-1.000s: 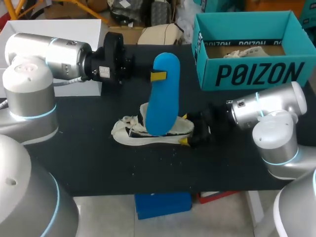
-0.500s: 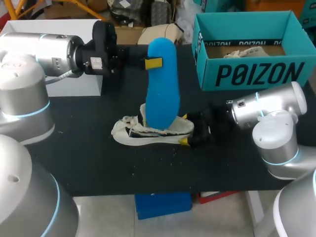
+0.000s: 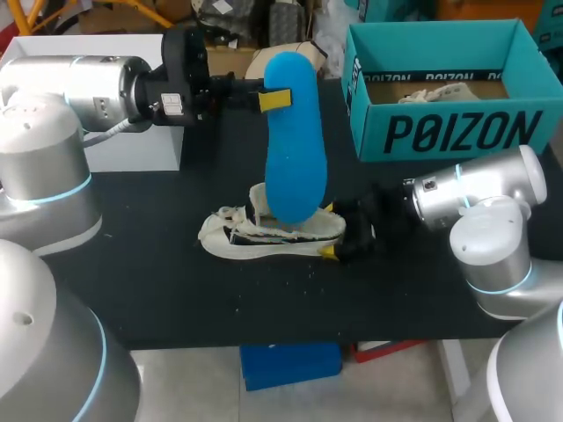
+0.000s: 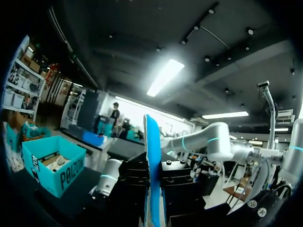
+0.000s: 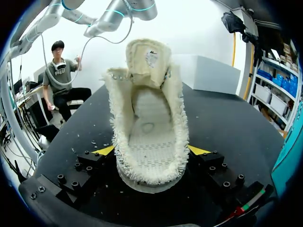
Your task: Take the shoe out of the shoebox, open the shoe tongue, remove and reinsert the insole, then place the shoe into the shoebox
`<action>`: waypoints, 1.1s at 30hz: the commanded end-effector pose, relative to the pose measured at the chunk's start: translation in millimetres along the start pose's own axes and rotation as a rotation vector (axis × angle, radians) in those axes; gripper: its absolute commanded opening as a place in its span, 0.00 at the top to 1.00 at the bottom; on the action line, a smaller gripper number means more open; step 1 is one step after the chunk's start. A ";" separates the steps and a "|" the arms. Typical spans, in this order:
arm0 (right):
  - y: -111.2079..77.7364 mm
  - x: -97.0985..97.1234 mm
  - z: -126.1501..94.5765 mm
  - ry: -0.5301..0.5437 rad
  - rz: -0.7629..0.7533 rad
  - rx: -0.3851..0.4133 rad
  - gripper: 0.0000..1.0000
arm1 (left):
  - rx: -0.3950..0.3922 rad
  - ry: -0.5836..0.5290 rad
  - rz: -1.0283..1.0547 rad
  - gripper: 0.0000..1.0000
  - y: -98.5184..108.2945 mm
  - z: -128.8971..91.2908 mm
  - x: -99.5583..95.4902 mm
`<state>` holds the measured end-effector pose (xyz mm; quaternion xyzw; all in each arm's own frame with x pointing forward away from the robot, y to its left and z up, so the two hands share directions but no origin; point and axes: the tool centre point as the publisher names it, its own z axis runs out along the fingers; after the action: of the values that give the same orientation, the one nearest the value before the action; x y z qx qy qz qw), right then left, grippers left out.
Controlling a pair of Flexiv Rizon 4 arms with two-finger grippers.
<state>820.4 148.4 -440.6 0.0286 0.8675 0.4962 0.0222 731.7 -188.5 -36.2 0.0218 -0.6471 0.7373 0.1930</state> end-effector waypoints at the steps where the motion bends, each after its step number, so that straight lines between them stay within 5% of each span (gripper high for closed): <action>1: -3.0 -0.9 0.3 0.001 0.001 0.002 0.77 | -0.001 -0.002 0.001 1.00 0.9 0.9 -0.1; 3: -3.8 -0.8 -6.7 0.020 -0.027 0.058 0.54 | -0.001 -0.002 0.001 1.00 0.9 0.9 -0.1; 4: -2.4 -0.3 -10.9 0.019 -0.032 0.070 0.00 | -0.001 -0.002 0.001 1.00 0.9 0.9 -0.1; 14: 10.7 -1.4 -49.7 0.080 -0.149 0.326 0.00 | -0.001 -0.002 0.001 1.00 0.9 0.9 -0.1; 24: 22.6 -2.4 -57.8 0.124 -0.176 0.641 0.00 | -0.001 -0.002 0.001 1.00 0.9 0.9 -0.1; 33: 35.8 -7.5 -61.9 0.073 -0.152 0.790 0.00 | -0.001 -0.002 0.001 1.00 0.9 0.9 -0.1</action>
<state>825.5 110.6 -383.1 -0.0511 0.9686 0.2432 0.0084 731.9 -188.5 -36.1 0.0218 -0.6472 0.7371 0.1931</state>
